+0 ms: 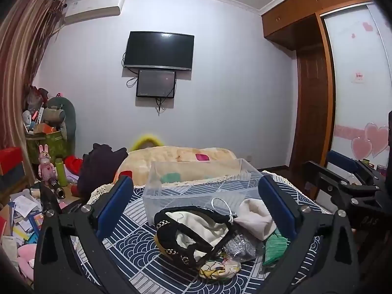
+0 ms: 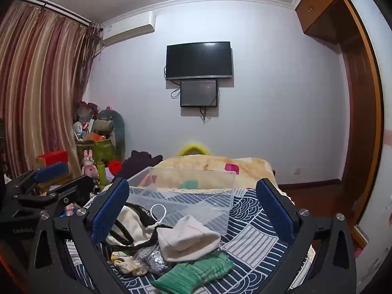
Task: Organize soft objects
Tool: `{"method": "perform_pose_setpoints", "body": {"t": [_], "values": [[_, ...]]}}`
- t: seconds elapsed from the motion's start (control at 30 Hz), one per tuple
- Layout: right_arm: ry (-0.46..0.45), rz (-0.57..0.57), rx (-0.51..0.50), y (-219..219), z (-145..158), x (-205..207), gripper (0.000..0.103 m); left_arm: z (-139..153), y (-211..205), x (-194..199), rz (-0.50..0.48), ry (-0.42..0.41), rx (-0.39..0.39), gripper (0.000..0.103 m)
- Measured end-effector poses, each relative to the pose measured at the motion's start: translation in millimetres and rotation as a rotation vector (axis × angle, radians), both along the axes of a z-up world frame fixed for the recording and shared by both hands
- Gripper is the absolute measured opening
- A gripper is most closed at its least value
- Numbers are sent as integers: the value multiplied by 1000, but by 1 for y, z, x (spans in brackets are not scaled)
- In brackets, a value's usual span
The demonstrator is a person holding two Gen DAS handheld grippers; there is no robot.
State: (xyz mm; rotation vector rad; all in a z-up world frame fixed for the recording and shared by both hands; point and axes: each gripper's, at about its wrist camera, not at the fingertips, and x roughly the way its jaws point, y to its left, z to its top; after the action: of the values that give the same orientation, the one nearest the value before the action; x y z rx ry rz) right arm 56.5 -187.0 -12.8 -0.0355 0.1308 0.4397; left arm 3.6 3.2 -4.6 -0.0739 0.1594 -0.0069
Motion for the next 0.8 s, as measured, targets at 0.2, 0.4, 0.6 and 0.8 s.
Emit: {"method": "perform_pose_setpoints", "body": {"t": [0.2, 0.4, 0.6, 0.8], "values": [[0, 1, 7, -3, -1, -2, 103, -1, 1, 0, 2, 0, 2, 103], [2, 7, 10, -3, 0, -3, 103, -1, 1, -1, -4, -2, 9, 103], [6, 12, 17, -4, 0, -3, 103, 0, -1, -3, -6, -6, 8, 103], [7, 12, 17, -5, 0, -3, 103, 1, 0, -5, -8, -7, 7, 103]]}}
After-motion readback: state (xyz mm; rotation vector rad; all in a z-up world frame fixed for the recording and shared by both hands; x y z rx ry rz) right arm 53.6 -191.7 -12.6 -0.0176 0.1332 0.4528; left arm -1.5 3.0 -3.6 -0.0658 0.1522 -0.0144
